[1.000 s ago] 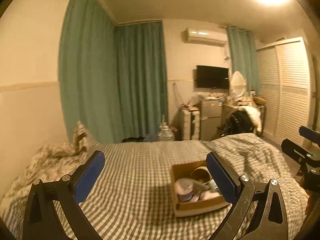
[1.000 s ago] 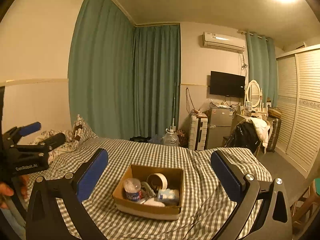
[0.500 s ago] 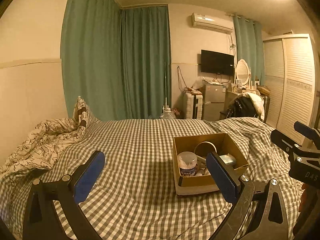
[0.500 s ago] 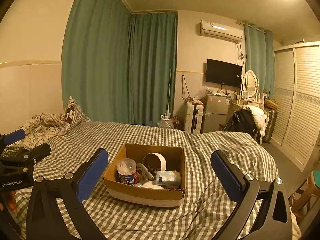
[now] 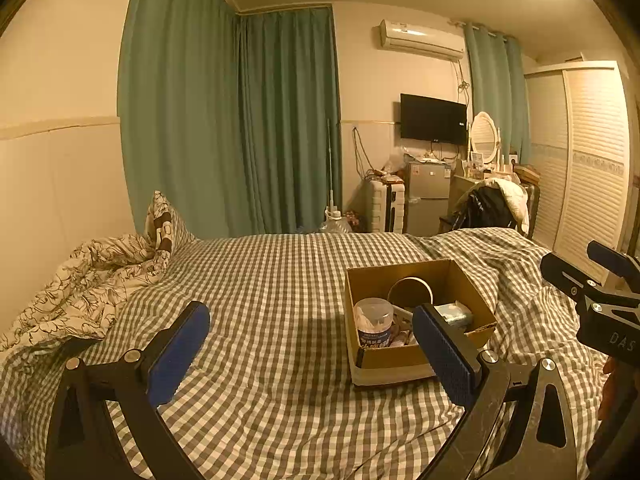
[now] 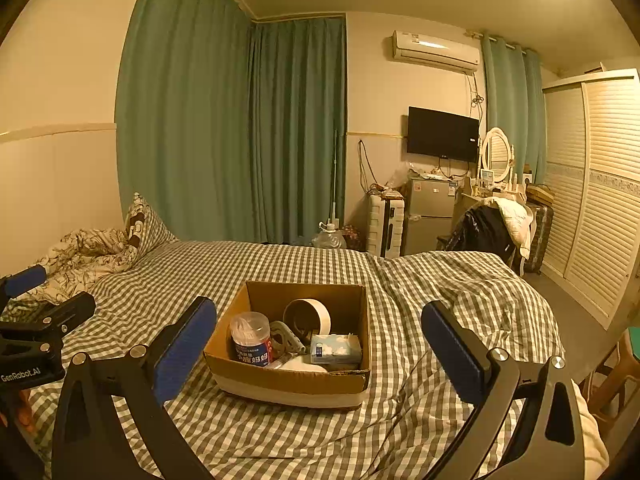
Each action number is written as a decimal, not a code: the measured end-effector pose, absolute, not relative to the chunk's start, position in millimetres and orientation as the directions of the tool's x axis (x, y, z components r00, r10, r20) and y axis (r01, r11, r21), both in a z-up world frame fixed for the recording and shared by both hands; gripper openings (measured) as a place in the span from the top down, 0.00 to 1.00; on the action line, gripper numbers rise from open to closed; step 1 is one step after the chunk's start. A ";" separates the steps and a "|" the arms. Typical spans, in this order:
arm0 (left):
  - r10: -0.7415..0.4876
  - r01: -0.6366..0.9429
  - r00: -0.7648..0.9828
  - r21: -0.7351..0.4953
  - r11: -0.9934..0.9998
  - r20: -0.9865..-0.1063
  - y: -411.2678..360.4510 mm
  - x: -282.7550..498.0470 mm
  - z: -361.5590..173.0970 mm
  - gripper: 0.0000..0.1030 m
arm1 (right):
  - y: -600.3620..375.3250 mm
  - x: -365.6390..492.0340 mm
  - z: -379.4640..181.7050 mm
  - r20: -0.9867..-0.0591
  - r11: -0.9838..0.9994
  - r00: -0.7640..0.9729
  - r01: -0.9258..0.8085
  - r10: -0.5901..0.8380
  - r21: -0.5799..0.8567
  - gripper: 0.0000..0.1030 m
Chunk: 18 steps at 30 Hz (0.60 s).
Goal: Organize objects
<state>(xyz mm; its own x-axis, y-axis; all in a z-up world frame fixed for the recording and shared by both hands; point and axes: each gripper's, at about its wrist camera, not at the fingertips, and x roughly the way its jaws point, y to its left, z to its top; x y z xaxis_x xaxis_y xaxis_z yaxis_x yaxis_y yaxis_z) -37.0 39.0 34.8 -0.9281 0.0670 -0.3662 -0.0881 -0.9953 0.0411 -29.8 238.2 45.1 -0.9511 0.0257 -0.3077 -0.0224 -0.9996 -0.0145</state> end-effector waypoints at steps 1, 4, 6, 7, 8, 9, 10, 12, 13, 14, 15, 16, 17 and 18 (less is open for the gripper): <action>0.067 -0.088 -0.928 0.042 -0.995 -0.367 38.6 -37.1 34.5 0.00 | 238.0 -28.9 45.1 -0.306 -1.000 -0.952 -0.023 0.026 -0.014 0.00; 0.068 -0.090 -0.927 0.042 -0.995 -0.370 38.8 -37.2 33.9 0.00 | 237.7 -28.9 45.1 -0.309 -1.000 -0.951 -0.021 0.024 -0.012 0.00; 0.067 -0.090 -0.926 0.045 -0.995 -0.371 39.1 -37.3 33.7 0.00 | 237.2 -28.8 44.2 -0.311 -1.000 -0.950 -0.018 0.021 -0.013 0.00; 0.067 -0.091 -0.926 0.046 -0.995 -0.372 39.1 -37.4 33.5 0.00 | 236.2 -29.0 44.6 -0.313 -1.000 -0.950 -0.017 0.021 -0.014 0.00; 0.067 -0.091 -0.925 0.047 -0.995 -0.373 38.8 -37.4 33.1 0.00 | 235.8 -29.4 44.1 -0.315 -1.000 -0.949 -0.017 0.021 -0.016 0.00; 0.066 -0.090 -0.925 0.049 -0.995 -0.374 38.8 -37.5 32.8 0.00 | 235.3 -29.7 43.4 -0.317 -1.000 -0.948 -0.017 0.022 -0.018 0.00; 0.064 -0.089 -0.925 0.048 -0.995 -0.375 38.7 -37.6 32.6 0.00 | 234.4 -30.2 43.4 -0.318 -1.000 -0.948 -0.017 0.022 -0.019 0.00; 0.065 -0.089 -0.924 0.046 -0.995 -0.377 38.2 -37.8 31.7 0.00 | 234.0 -30.7 42.9 -0.320 -1.000 -0.947 -0.013 0.018 -0.017 0.00; 0.065 -0.088 -0.923 0.044 -0.995 -0.380 37.8 -38.2 31.3 0.00 | 233.0 -30.8 43.0 -0.321 -1.000 -0.947 -0.013 0.018 -0.018 0.00; 0.065 -0.089 -0.922 0.044 -0.995 -0.382 37.6 -38.3 30.8 0.00 | 232.4 -30.9 42.6 -0.320 -1.000 -0.947 -0.014 0.019 -0.019 0.00; 0.065 -0.088 -0.922 0.044 -0.995 -0.383 37.4 -38.3 30.3 0.00 | 231.9 -31.1 42.1 -0.320 -1.000 -0.947 -0.015 0.021 -0.020 0.00; 0.065 -0.088 -0.921 0.044 -0.995 -0.384 37.2 -38.4 29.8 0.00 | 231.9 -31.6 41.7 -0.321 -1.000 -0.947 -0.015 0.020 -0.019 0.00; 0.064 -0.088 -0.921 0.044 -0.995 -0.385 36.9 -39.0 29.8 0.00 | 231.7 -32.1 41.1 -0.323 -1.000 -0.946 -0.013 0.018 -0.018 0.00; 0.064 -0.088 -0.920 0.044 -0.995 -0.386 36.8 -39.1 29.4 0.00 | 231.4 -32.2 40.7 -0.323 -1.000 -0.946 -0.014 0.019 -0.018 0.00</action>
